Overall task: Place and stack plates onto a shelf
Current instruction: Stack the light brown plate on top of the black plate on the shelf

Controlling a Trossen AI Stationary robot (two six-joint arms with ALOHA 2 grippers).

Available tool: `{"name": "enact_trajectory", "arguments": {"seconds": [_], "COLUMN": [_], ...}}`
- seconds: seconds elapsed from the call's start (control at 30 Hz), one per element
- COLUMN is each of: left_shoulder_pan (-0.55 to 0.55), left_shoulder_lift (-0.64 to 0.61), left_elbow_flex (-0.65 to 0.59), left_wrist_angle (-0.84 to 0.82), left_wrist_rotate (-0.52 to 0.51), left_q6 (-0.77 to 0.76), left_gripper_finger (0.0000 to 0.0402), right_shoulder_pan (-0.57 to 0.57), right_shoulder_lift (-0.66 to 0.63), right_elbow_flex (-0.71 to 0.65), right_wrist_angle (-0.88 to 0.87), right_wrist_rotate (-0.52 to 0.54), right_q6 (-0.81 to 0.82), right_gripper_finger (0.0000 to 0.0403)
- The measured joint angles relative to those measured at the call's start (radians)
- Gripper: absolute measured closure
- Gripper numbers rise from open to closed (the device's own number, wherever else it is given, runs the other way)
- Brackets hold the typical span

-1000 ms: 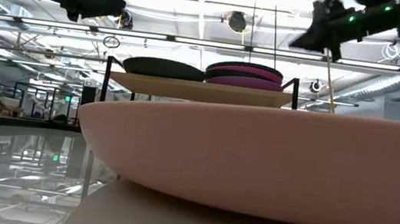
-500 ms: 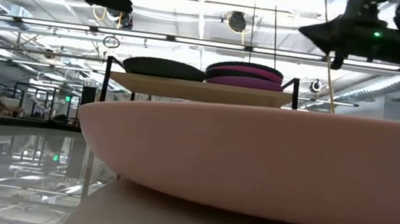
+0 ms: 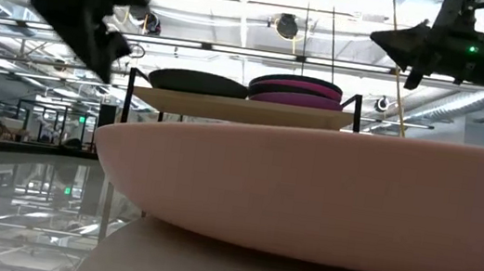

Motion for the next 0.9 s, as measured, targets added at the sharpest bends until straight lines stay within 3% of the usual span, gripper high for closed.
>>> {"name": "enact_trajectory", "arguments": {"seconds": [0.27,0.9], "left_shoulder_pan": [-0.025,-0.15], "left_shoulder_lift": [0.116,0.173], "left_elbow_flex": [0.0,-0.001], "left_wrist_angle": [-0.039,-0.036], "left_wrist_rotate": [0.186,0.222], "left_q6": [-0.048,-0.128], "left_gripper_finger": [0.022,0.022], "right_shoulder_pan": [0.005,0.005], "right_shoulder_lift": [0.001,0.001], "right_elbow_flex": [0.0,0.0], "right_wrist_angle": [0.0,-0.005], "right_wrist_rotate": [0.001,0.002], "right_q6": [-0.009,0.015], "right_gripper_finger": [0.0403,0.0403]}}
